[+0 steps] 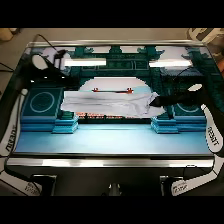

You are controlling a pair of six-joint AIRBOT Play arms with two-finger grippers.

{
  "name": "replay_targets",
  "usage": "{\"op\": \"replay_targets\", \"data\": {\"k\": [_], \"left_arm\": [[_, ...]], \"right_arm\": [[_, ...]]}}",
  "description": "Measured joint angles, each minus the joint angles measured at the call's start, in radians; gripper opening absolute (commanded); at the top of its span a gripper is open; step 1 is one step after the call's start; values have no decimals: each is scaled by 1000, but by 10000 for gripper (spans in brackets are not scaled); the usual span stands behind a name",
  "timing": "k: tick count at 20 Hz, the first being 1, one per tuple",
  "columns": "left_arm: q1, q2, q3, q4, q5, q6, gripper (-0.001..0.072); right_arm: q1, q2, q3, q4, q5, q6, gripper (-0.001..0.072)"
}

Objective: Fold the shirts.

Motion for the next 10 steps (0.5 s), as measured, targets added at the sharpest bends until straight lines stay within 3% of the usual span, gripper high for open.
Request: {"op": "replay_targets", "data": {"k": [10], "left_arm": [[-321,-279,-6,-493,303,-92,24]], "right_arm": [[2,401,2,73,191,79,24]]}}
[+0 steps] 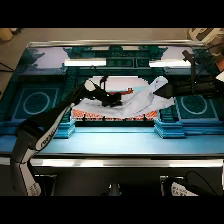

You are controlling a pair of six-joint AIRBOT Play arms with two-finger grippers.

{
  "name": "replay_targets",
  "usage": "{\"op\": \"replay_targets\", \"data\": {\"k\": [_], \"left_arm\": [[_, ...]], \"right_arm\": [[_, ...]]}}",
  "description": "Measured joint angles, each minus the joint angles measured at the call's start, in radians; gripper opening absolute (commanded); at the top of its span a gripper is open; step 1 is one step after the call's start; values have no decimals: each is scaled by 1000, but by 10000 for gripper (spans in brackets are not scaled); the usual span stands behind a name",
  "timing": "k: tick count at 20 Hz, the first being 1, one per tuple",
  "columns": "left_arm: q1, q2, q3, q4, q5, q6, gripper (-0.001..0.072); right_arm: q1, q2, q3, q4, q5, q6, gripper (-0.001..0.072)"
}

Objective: Fold the shirts.

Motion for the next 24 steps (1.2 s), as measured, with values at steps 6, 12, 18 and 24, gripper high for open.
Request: {"op": "replay_targets", "data": {"k": [6,12,18,24], "left_arm": [[-66,-41,-1,-222,108,41,20],[180,182,0,153,-4,36,22],[443,515,0,403,-110,26,22],[492,678,0,452,-200,69,22]], "right_arm": [[5,74,0,-28,-4,70,24],[186,-43,0,14,-158,81,24],[476,-326,52,218,-425,25,506],[521,-491,134,468,-523,-108,667]]}}
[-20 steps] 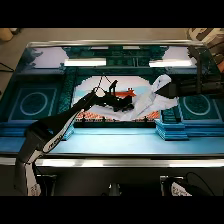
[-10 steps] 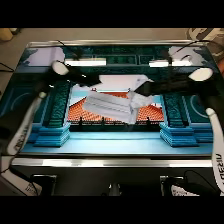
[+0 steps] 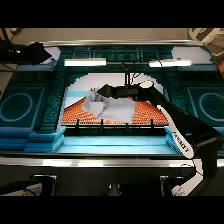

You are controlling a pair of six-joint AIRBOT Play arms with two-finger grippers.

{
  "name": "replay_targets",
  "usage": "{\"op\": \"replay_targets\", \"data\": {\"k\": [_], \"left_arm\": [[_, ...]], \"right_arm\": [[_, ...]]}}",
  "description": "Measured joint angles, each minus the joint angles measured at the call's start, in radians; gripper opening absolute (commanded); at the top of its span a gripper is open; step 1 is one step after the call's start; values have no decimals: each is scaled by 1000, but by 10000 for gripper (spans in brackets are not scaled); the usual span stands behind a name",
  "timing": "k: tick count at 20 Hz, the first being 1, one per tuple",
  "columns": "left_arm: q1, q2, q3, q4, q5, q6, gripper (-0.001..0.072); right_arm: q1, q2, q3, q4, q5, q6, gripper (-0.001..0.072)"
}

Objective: Fold the shirts.

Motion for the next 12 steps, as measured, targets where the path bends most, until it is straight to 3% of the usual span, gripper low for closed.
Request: {"op": "replay_targets", "data": {"k": [3,6,8,11,12], "left_arm": [[0,21,-2,7,-25,21,22],[0,28,-3,10,-37,34,22],[-1,30,-4,11,-39,38,22],[-3,32,-5,12,-43,41,23],[-3,32,-5,12,-43,42,23]], "right_arm": [[-100,35,10,-139,80,27,668],[-205,69,1,-494,249,165,671],[-240,79,-39,-649,332,230,672],[-254,66,-121,-718,325,288,668],[-251,53,-141,-703,301,299,637]]}}
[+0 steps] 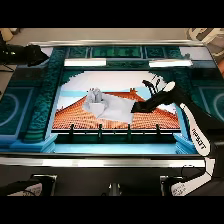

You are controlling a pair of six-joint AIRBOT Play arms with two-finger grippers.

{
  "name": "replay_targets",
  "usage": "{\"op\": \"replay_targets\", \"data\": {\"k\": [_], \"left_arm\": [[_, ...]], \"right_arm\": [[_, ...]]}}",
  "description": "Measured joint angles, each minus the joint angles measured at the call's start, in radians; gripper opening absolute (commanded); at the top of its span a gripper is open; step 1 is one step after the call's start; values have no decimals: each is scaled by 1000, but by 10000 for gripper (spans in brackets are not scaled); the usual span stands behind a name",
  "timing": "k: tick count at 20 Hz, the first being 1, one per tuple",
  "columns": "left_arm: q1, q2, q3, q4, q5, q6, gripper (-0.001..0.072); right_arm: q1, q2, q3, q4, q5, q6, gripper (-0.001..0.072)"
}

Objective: Fold the shirts.

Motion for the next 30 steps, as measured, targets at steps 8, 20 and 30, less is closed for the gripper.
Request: {"op": "replay_targets", "data": {"k": [8,20,30], "left_arm": [[-2,0,0,0,0,1,23],[-2,-5,0,0,0,1,23],[-21,-8,0,0,0,-2,23]], "right_arm": [[-3,-34,37,329,-68,-141,24],[-585,53,314,167,259,-195,24],[-1003,102,322,-208,408,-99,23]]}}
